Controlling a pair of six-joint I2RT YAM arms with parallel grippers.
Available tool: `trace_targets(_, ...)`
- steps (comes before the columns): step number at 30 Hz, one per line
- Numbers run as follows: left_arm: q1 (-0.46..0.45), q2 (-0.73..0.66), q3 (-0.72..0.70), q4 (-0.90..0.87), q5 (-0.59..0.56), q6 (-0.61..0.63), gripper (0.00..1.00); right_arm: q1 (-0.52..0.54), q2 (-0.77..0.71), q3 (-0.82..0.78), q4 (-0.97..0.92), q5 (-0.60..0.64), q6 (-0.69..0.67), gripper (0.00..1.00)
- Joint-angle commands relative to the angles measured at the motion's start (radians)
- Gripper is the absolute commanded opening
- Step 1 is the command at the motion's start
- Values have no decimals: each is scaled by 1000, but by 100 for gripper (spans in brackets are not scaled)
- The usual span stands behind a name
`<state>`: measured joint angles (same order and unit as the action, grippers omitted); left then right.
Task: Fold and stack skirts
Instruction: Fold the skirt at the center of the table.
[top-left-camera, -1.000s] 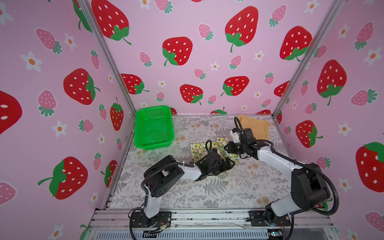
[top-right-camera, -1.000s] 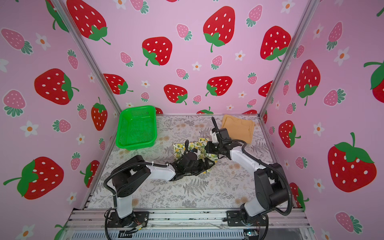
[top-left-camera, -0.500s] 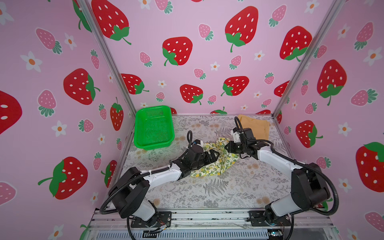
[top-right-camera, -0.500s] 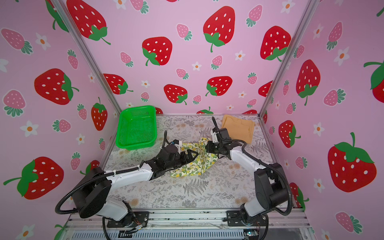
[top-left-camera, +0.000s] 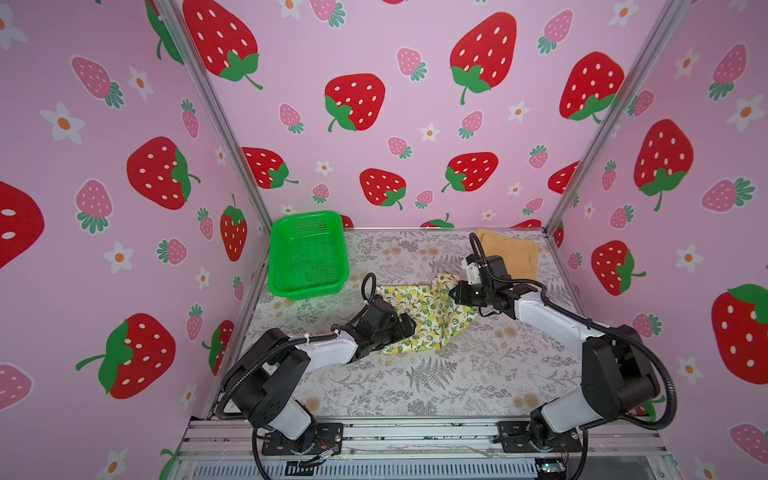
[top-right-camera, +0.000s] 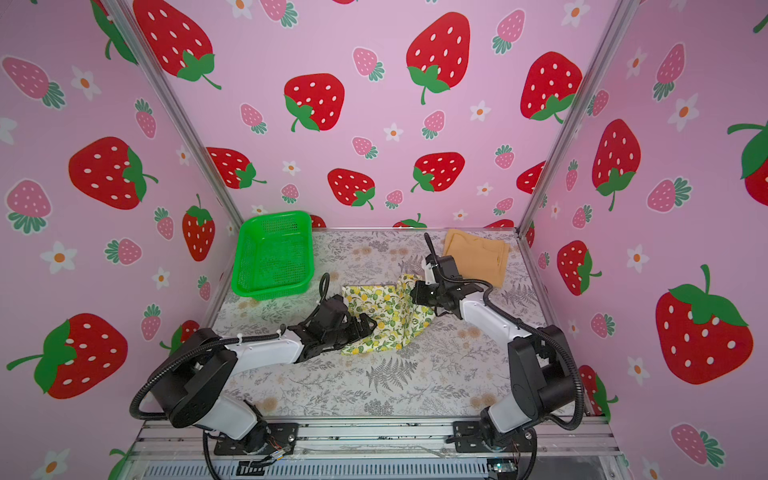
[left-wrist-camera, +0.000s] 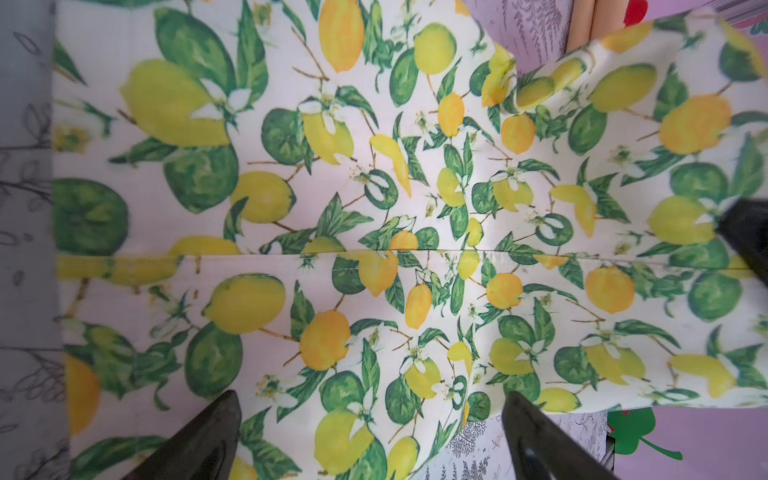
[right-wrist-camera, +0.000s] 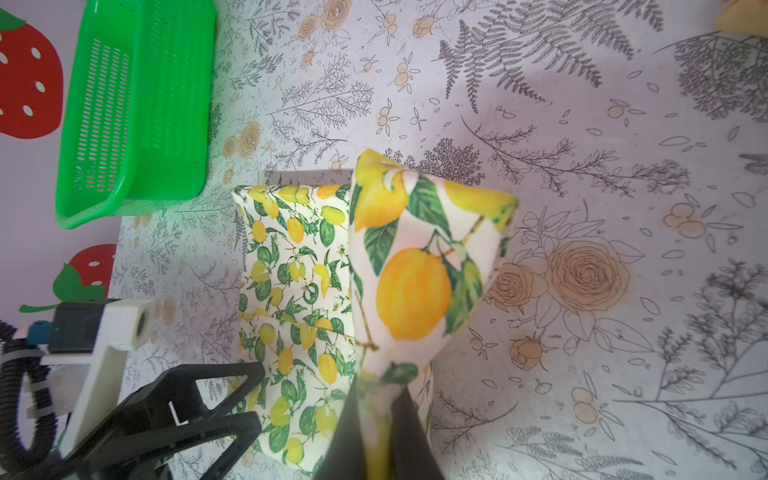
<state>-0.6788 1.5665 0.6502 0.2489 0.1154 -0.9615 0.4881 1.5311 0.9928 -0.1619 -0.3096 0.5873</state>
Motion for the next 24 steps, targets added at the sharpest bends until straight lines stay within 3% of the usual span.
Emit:
trace_targets(1, 3, 26, -7, 19, 6, 7, 99, -5, -2, -18, 62, -55, 53, 5)
trace_targets(13, -1, 86, -23, 86, 48, -20, 99, 22, 11, -63, 237, -177, 242, 6)
trace_targets(24, -10, 111, -1, 107, 63, -22, 99, 73, 103, -76, 367, -196, 352, 6)
